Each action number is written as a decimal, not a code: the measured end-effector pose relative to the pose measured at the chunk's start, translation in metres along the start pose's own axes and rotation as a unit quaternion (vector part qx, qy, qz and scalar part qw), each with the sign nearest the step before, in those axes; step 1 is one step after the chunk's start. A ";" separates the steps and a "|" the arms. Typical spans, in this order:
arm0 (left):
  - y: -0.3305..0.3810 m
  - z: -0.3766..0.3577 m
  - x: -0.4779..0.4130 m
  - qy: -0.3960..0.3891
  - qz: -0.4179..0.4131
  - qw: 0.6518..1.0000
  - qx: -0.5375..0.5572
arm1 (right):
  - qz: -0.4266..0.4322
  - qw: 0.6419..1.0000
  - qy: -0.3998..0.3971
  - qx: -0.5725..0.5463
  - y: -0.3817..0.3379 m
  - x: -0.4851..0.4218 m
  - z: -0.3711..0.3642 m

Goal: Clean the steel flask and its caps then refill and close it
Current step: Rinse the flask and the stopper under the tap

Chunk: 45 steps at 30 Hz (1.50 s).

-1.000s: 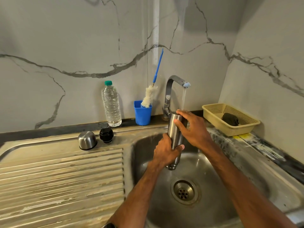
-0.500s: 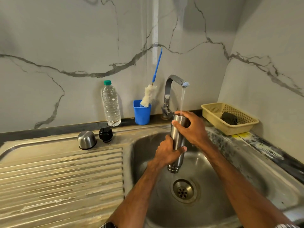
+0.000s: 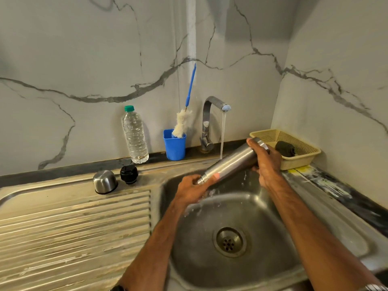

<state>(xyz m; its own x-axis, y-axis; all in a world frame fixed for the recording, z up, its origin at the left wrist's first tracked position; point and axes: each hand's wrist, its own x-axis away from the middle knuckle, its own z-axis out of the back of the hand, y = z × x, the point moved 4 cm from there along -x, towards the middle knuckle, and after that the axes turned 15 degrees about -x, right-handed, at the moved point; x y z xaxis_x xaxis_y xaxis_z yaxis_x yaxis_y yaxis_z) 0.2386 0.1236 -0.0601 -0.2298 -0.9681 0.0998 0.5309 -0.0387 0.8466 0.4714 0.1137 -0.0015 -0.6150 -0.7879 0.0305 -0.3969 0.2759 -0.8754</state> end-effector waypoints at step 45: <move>0.043 -0.035 -0.040 -0.101 0.121 0.922 0.353 | -0.279 0.845 -0.277 0.363 0.017 0.033 0.014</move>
<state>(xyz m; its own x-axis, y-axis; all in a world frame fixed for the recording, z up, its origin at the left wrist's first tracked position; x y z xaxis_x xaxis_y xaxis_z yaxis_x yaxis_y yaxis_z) 0.2995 0.1523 -0.0460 -0.3601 -0.8582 0.3659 -0.0596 0.4125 0.9090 0.4540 0.0848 -0.0216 0.0225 -0.8763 0.4813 0.1272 -0.4750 -0.8708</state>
